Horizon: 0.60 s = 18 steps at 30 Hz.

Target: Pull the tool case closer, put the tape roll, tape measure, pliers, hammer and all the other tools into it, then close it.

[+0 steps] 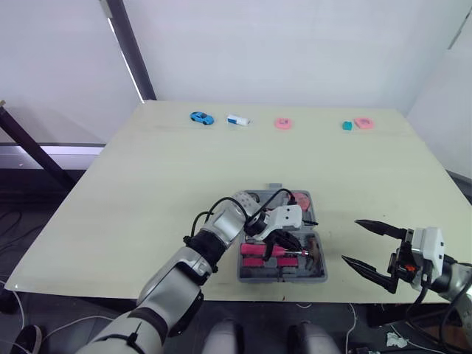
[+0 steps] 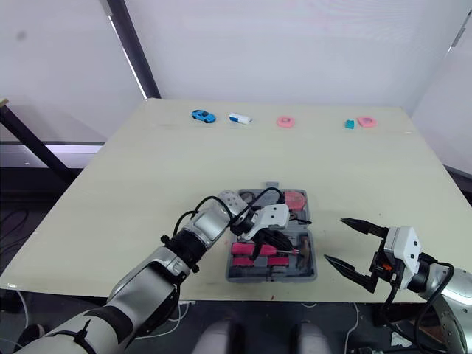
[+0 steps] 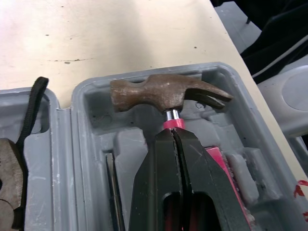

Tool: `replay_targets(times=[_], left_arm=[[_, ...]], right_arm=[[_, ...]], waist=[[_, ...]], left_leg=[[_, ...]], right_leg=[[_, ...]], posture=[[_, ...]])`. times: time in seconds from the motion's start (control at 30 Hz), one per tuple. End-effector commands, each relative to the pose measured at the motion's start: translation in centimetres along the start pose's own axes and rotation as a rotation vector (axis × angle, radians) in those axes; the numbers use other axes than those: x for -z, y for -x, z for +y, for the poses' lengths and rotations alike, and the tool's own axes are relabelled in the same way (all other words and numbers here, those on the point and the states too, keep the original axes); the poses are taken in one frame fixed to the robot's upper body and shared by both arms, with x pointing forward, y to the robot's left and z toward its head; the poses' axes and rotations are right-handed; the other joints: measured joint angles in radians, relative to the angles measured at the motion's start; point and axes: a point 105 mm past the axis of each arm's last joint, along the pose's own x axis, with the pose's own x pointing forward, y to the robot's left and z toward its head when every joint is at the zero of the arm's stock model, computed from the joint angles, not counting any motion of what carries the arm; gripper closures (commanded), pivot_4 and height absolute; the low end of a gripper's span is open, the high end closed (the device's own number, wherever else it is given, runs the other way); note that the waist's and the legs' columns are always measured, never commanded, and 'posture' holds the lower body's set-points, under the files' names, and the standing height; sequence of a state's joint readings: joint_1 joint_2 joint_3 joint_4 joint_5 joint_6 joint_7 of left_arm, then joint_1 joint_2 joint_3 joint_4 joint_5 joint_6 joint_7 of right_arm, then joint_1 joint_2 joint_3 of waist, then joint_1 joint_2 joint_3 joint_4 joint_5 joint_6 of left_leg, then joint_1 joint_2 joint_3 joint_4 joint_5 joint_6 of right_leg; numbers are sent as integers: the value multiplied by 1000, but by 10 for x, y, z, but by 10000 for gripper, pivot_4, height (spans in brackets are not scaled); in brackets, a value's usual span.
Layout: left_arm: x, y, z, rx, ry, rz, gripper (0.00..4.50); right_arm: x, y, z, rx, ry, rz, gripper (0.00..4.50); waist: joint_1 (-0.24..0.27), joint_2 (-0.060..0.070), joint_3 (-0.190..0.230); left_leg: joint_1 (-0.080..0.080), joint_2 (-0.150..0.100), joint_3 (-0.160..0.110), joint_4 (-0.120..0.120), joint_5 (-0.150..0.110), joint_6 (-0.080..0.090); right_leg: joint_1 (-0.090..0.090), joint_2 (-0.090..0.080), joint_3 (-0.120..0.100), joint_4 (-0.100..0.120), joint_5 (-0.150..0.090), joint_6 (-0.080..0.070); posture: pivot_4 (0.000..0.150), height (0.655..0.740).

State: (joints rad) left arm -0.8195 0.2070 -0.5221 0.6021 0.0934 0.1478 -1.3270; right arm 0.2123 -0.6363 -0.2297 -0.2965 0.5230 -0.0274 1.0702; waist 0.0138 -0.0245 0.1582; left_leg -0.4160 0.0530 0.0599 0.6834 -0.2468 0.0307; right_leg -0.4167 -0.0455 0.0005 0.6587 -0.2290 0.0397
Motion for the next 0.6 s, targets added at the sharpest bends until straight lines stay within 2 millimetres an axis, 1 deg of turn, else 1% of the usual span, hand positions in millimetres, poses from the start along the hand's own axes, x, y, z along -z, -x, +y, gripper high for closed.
replay_targets(times=[0.03,0.6], left_arm=[[-4,0,1,-2,-8,-11,44803],[-7,1,1,2,-4,-29,44803]], right_arm=[[-8,0,0,-3,35,-24,0],[-7,1,0,-5,32,-24,0]], waist=[[0,0,0],[0,0,0]], left_leg=[[0,0,0,0,0,0],[0,0,0,0,0,0]], right_leg=[[0,0,0,0,0,0],[0,0,0,0,0,0]], posture=[[1500,7395],[1500,7395]])
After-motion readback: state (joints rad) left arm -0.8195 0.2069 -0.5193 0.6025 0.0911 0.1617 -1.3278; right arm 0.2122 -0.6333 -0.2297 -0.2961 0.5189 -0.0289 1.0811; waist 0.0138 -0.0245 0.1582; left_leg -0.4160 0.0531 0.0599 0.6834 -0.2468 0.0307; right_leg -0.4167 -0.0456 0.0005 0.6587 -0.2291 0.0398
